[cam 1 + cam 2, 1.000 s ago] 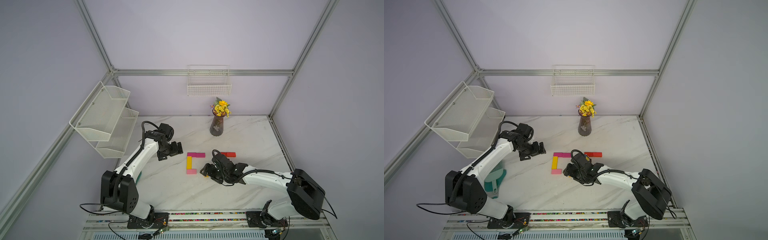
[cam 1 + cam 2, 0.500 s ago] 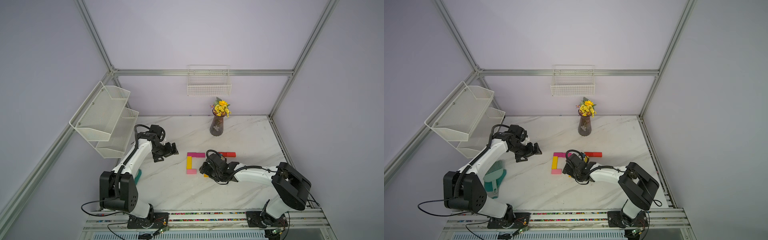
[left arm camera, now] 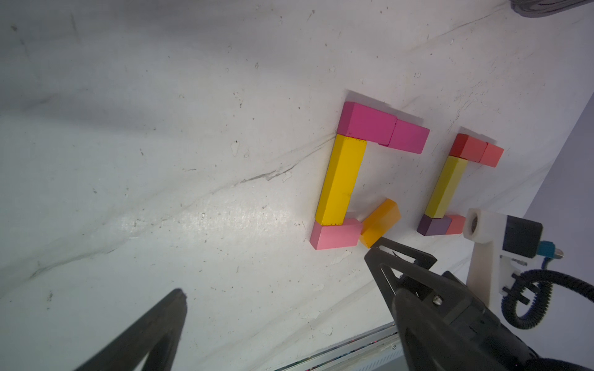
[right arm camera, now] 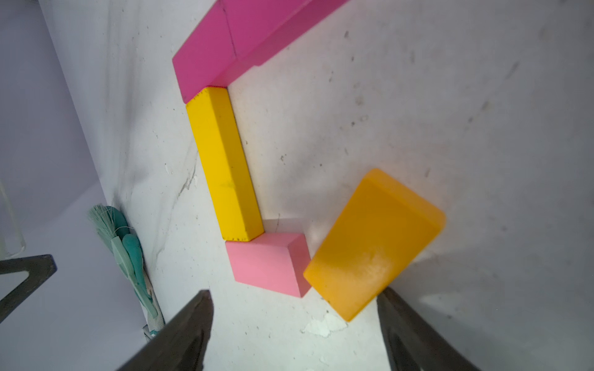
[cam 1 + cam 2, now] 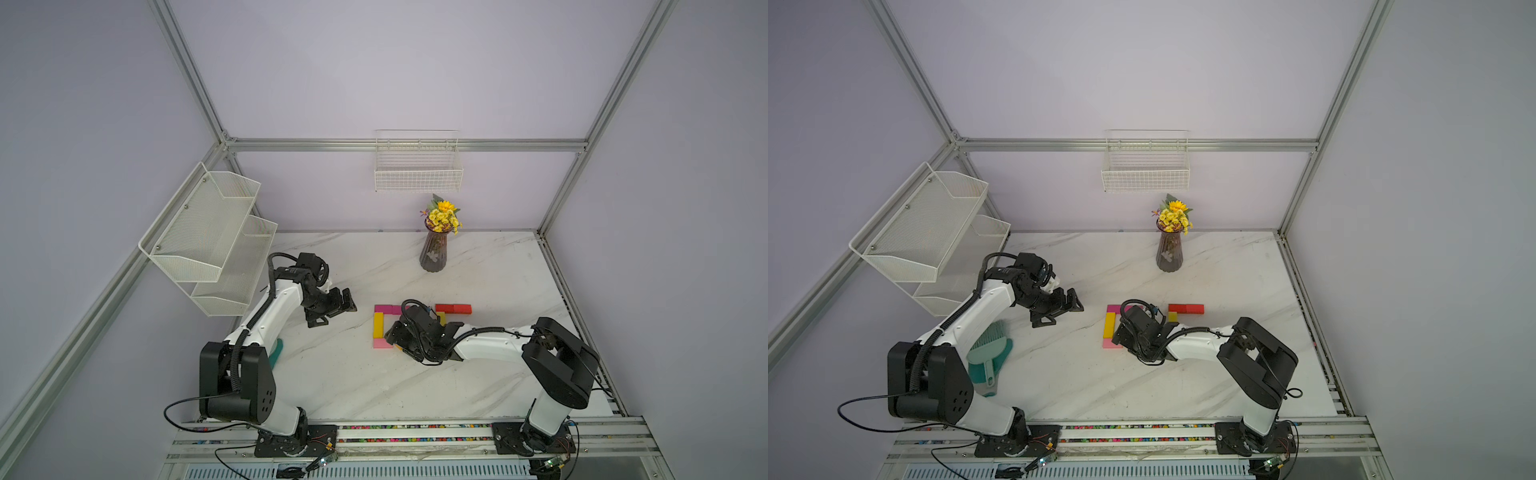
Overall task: Assemble the letter c with building blocks
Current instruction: Assemble the building block at the center of the board.
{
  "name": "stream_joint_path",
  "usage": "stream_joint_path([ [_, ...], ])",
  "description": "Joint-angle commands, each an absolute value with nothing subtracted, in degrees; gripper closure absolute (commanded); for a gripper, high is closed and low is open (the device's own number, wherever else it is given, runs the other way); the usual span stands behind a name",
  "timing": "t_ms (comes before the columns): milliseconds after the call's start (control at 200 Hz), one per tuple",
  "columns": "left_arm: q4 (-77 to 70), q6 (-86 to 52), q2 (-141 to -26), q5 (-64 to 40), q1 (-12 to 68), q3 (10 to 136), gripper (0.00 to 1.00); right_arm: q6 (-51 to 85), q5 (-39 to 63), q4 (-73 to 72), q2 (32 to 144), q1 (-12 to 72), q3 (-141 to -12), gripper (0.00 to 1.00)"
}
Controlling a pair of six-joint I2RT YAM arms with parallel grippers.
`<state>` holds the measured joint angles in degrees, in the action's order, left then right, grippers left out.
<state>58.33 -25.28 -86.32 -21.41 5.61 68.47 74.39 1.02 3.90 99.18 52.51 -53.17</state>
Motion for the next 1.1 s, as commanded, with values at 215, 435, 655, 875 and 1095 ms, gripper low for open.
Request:
stream_joint_path([
  [215,56.5,-24.5,-83.5,-24.6,5.1,67.8,0.00,69.9,-4.4,14.8,92.4,51.7,-58.7,0.18],
  [435,56.4,-24.6,-83.1,-24.8,5.1,67.6,0.00,65.4,-2.8,18.0,100.2,50.3,-67.6,0.18],
  [655,56.8,-24.5,-82.8,-24.9,5.0,67.5,0.00,62.1,-3.0,21.6,106.5,49.3,-74.7,0.18],
  [875,56.6,-24.4,-82.2,-25.2,4.9,67.2,0.00,61.5,-3.0,22.8,109.0,48.4,-75.8,0.18],
  [1095,56.6,-24.4,-82.6,-25.7,4.8,67.5,0.00,61.5,-2.6,23.3,110.3,48.4,-75.6,0.18],
])
